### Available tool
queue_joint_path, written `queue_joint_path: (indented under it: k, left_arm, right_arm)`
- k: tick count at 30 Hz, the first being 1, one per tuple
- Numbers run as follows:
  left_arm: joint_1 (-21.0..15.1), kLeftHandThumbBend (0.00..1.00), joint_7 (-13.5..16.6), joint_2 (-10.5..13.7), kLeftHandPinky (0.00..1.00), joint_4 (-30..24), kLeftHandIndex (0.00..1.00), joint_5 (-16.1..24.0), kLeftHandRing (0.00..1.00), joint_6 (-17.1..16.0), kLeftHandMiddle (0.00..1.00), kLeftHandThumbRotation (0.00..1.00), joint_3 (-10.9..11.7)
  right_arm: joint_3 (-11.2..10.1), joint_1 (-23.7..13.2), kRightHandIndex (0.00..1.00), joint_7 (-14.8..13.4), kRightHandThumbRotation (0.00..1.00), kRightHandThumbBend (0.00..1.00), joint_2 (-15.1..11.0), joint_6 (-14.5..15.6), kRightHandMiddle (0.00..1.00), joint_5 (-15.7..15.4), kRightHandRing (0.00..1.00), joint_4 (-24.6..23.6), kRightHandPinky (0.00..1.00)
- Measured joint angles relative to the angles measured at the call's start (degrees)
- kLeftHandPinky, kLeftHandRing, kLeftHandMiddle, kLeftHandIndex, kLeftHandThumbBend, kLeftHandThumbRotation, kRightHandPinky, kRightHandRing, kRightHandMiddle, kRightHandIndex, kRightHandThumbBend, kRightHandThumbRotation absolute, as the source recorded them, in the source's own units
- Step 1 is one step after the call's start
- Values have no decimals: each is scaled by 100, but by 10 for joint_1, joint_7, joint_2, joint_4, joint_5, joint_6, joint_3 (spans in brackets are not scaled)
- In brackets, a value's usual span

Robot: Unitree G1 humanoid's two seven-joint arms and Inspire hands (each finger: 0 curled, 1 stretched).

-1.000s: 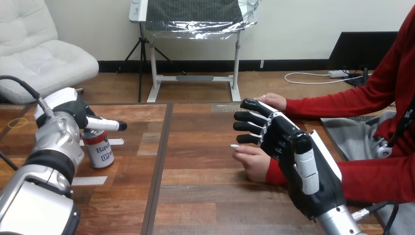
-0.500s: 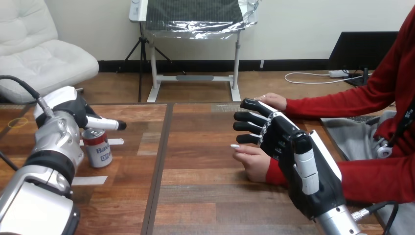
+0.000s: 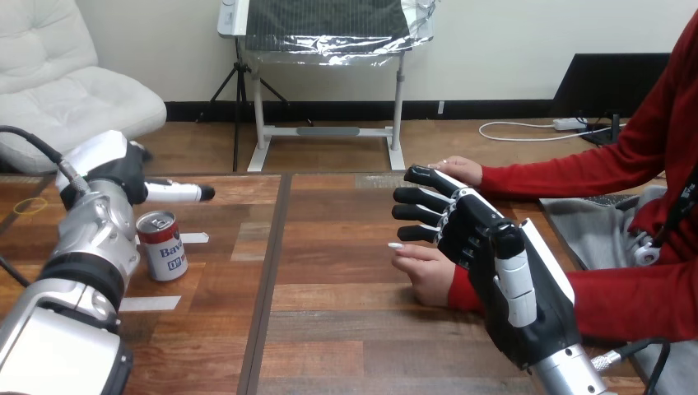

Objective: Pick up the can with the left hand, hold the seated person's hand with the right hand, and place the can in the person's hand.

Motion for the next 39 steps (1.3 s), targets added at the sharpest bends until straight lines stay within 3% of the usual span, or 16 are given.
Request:
queue_joint_path:
  k: [22,39]
  left_arm:
    - [4,86,8,1,74,-33,86,-29,86,-10,88,51,35]
    - [7,90,11,2,83,-44,91,-43,94,-32,94,48,55]
  right_arm:
    - [0,0,85,1,100,89,0,0,80,0,79,0,74]
    - [0,0,85,1,100,88,0,0,81,0,79,0,73]
